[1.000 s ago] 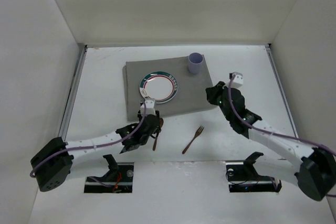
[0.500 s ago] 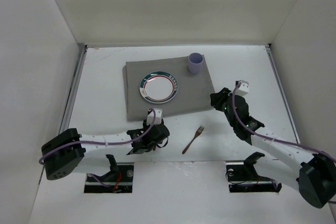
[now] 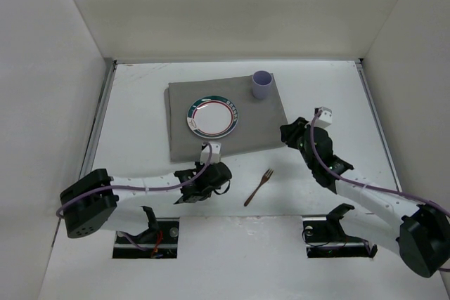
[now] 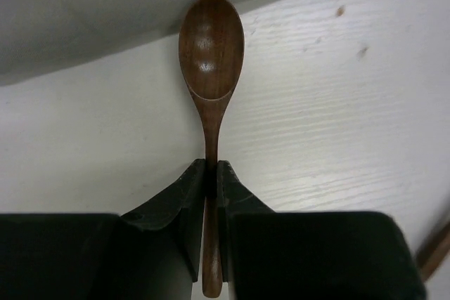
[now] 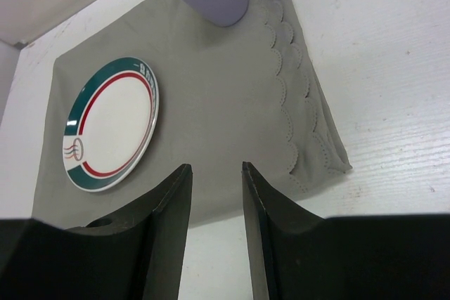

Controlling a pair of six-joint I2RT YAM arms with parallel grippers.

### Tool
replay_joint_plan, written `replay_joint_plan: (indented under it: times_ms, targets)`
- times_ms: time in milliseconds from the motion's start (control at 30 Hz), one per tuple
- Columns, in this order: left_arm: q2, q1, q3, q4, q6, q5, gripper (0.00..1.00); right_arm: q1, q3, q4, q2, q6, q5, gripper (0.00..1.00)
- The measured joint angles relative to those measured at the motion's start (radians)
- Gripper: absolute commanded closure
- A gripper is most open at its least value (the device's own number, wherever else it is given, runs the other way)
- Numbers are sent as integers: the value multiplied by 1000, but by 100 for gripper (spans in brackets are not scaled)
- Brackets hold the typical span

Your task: Set the dinner table for one person

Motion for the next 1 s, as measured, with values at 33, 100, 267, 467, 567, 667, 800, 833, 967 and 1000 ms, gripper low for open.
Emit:
replay_joint_plan:
  times_ms: [33, 100, 267, 467, 567, 667, 800, 833, 967, 1000]
  targets:
    - [0, 1, 20, -2, 0, 1, 94, 0, 0, 0, 0, 0, 0, 60]
    - [1, 10, 81, 2, 0, 4, 95, 0, 0, 0, 0, 1, -1, 60]
    - [97, 68, 292, 148, 9, 10, 95, -8, 0, -1, -1, 6, -7, 60]
    - [402, 168, 570, 323, 20, 36, 95, -39, -2, -2, -22, 10, -8, 60]
    - [569, 197, 703, 356, 17, 57, 95, -44, -4, -3, -30, 14, -8, 60]
    - [695, 222, 786, 361, 2, 77, 95, -45, -11, -5, -34, 15, -12, 60]
    - [796, 254, 849, 356, -19, 88, 95, -45, -14, -5, -34, 15, -15, 60]
    - [811, 263, 861, 352, -24, 90, 95, -45, -14, -4, -33, 16, -15, 60]
    - [838, 300, 901, 346, -34, 106, 95, -45, -14, -4, -21, 17, -22, 59]
    - [844, 309, 914, 344, -35, 114, 95, -45, -14, -4, -18, 18, -23, 59]
